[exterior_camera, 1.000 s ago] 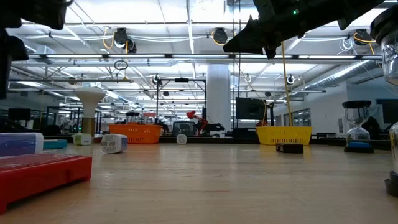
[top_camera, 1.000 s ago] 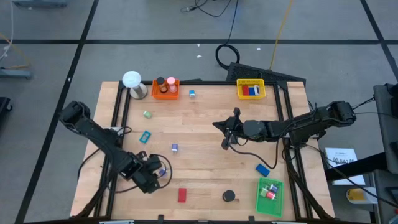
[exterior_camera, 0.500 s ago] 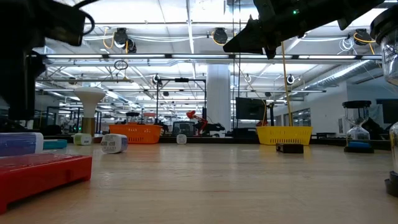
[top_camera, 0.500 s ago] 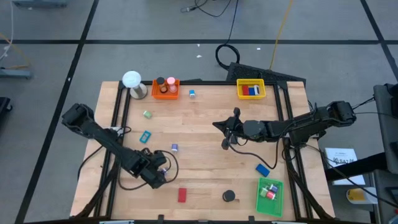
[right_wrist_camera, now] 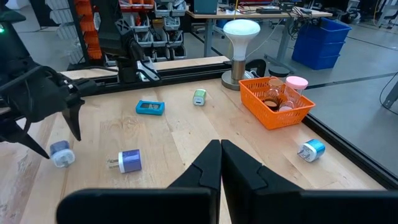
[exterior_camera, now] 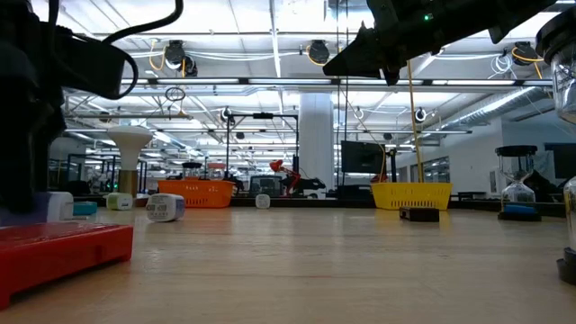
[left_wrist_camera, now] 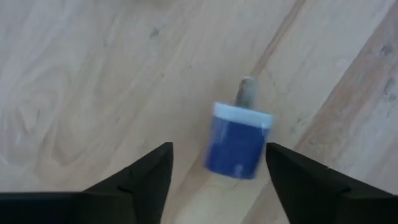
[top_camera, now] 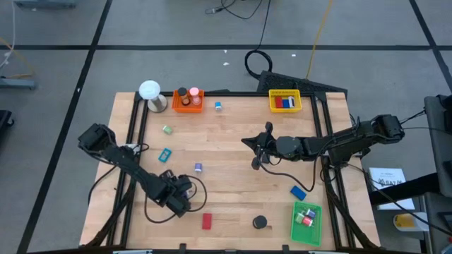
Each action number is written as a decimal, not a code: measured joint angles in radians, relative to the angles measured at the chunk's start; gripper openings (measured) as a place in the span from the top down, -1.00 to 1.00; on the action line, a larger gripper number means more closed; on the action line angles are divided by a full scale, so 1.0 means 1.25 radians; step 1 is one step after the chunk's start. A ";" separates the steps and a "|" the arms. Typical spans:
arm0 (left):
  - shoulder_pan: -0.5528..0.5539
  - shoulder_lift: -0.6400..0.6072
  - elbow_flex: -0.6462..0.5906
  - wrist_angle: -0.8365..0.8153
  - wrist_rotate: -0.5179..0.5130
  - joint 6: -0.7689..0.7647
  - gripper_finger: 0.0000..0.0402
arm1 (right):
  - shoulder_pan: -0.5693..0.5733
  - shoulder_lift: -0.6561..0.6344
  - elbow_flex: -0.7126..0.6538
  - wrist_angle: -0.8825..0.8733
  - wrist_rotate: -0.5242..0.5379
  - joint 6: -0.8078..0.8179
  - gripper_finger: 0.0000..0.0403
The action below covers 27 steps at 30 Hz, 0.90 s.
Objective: Pick & Place Office items
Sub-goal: Put the bottom purple charger adapter into the green basket
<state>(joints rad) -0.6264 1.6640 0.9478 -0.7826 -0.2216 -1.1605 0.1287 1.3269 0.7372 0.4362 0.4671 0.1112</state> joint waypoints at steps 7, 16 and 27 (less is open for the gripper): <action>0.001 -0.002 -0.001 0.016 -0.011 0.066 -0.04 | 0.000 0.000 0.000 0.000 0.000 0.000 0.98; 0.008 0.010 -0.001 0.030 -0.026 0.131 -0.23 | 0.000 0.000 0.000 0.000 0.000 0.000 0.98; 0.008 0.012 -0.001 0.041 -0.017 0.193 0.32 | 0.000 0.000 0.000 0.000 0.000 0.000 0.98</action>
<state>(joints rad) -0.6167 1.6790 0.9463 -0.7319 -0.2424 -0.9190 0.1284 1.3270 0.7368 0.4362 0.4671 0.1112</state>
